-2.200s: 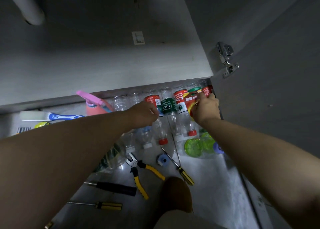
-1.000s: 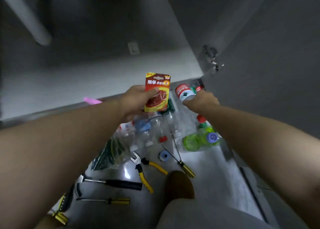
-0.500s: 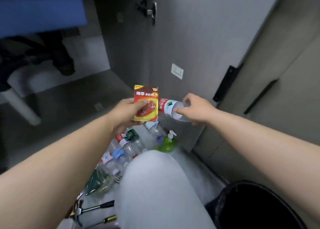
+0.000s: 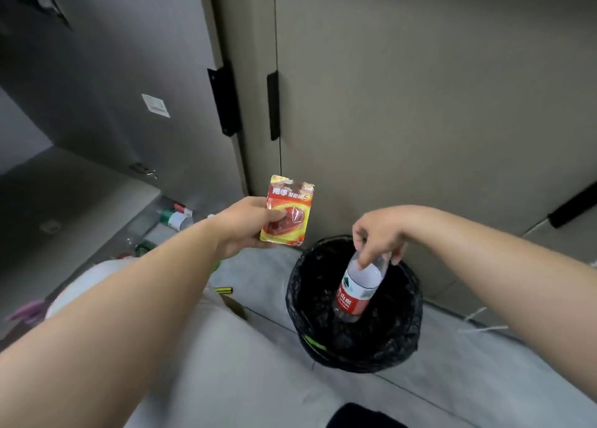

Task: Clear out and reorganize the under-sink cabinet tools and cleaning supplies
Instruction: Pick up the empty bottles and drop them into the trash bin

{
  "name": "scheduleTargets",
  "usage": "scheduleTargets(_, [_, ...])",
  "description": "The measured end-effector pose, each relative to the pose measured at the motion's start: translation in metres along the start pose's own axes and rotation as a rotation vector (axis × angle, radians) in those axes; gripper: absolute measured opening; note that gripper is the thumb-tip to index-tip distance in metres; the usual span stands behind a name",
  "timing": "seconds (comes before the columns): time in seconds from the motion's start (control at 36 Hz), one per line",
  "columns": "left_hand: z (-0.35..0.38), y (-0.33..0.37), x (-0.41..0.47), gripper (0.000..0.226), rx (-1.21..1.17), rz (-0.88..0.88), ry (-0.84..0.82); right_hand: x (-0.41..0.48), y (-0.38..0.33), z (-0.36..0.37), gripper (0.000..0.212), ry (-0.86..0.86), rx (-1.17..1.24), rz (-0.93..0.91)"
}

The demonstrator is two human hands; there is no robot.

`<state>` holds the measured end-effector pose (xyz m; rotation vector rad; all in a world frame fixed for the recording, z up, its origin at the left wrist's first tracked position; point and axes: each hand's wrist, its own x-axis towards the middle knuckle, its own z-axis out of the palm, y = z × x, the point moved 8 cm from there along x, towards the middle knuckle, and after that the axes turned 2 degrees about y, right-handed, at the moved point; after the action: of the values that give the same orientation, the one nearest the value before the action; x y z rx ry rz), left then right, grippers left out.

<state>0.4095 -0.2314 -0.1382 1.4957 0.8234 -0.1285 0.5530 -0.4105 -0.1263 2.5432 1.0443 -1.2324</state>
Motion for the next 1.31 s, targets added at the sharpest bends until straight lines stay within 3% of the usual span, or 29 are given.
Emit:
scheduleTargets(0.14, [0.003, -0.01, 0.005, 0.021, 0.014, 0.009, 0.039, 0.038, 0.021, 0.061, 0.033, 0.154, -0.144, 0.028])
scheduleTargets(0.33, [-0.018, -0.023, 0.001, 0.024, -0.006, -0.045, 0.165, 0.086, 0.02, 0.111, 0.038, 0.301, -0.004, -0.044])
scheduleTargets(0.44, [-0.018, -0.027, 0.005, 0.023, 0.004, -0.045, 0.159, 0.103, 0.013, 0.121, 0.038, 0.389, 0.058, -0.095])
scheduleTargets(0.67, [-0.013, -0.03, 0.01, 0.028, 0.068, -0.02, 0.091, 0.116, 0.003, 0.128, 0.027, 0.45, 0.176, -0.102])
scheduleTargets(0.81, [-0.008, -0.032, 0.01, 0.024, 0.083, -0.015, 0.051, 0.115, 0.009, 0.129, 0.035, 0.402, 0.187, -0.053])
scheduleTargets(0.92, [-0.004, -0.032, 0.01, 0.027, 0.101, -0.022, 0.025, 0.097, 0.017, 0.096, 0.01, 0.566, 0.477, -0.054])
scheduleTargets(1.0, [0.0, -0.031, 0.007, 0.029, 0.102, -0.013, 0.003, 0.078, 0.014, 0.064, 0.012, 0.64, 0.714, -0.112])
scheduleTargets(1.06, [0.002, -0.031, 0.006, 0.027, 0.105, -0.006, -0.005, 0.065, 0.006, 0.045, 0.017, 0.613, 0.914, -0.188])
scheduleTargets(1.14, [0.008, -0.027, 0.002, 0.025, 0.096, 0.012, -0.027, 0.047, -0.015, 0.027, 0.028, 0.417, 1.202, -0.361])
scheduleTargets(1.22, [0.014, -0.024, -0.002, 0.027, 0.079, 0.026, -0.062, 0.035, -0.035, 0.023, 0.028, 0.259, 1.108, -0.478])
scheduleTargets(1.31, [0.018, -0.024, -0.006, 0.03, 0.044, 0.039, -0.102, 0.031, -0.037, 0.018, 0.013, 0.314, 0.968, -0.481])
